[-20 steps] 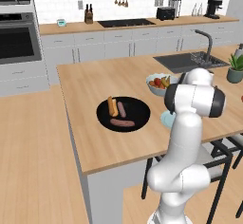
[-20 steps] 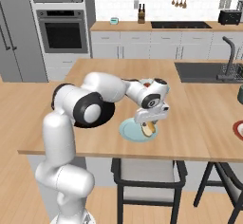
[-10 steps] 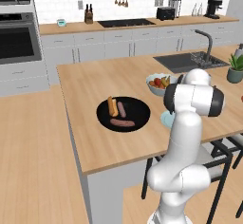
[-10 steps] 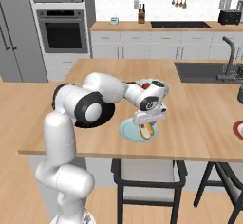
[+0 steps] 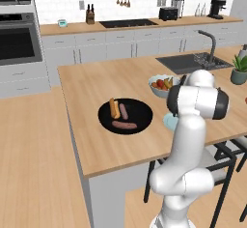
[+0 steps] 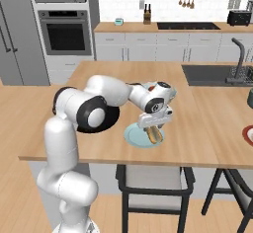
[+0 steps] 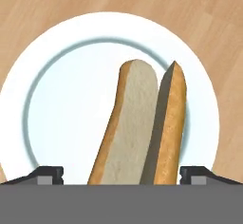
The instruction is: Place one bun and one sausage from the bowl on each plate.
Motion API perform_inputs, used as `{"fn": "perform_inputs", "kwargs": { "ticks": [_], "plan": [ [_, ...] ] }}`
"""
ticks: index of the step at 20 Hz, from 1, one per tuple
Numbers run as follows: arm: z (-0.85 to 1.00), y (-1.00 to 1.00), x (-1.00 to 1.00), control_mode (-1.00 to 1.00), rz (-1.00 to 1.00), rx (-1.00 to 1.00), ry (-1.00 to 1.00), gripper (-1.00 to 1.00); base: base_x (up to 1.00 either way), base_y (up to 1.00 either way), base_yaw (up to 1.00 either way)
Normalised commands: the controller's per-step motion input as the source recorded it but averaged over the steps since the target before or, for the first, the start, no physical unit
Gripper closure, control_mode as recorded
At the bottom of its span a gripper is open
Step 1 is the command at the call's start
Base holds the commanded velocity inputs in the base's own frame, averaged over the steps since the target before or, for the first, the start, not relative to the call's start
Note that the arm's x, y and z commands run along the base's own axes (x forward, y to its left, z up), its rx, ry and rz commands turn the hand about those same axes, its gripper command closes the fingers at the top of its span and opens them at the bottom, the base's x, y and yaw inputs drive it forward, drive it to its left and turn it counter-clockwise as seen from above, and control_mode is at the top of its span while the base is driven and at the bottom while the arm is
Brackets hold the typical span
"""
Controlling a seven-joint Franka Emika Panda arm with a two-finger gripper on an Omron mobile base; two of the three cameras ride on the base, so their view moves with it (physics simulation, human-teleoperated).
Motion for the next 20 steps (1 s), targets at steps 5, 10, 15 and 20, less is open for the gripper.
{"fn": "perform_inputs", "kwargs": {
  "ticks": [5, 10, 15, 20],
  "plan": [
    [0.9, 0.41, 0.0, -1.0, 0.0, -0.09, -0.04, -1.0, 0.0, 0.0, 0.0],
    [0.69, 0.84, -0.15, -1.0, 0.0, 0.04, 0.0, -1.0, 0.0, 0.0, 0.0],
    [0.36, 0.94, -0.27, -1.0, 0.01, 0.13, 0.08, -1.0, 0.0, 0.0, 0.0],
    [0.1, 1.0, -0.15, -1.0, 0.05, 0.1, 0.08, -1.0, 0.0, 0.0, 0.0]
  ]
}}
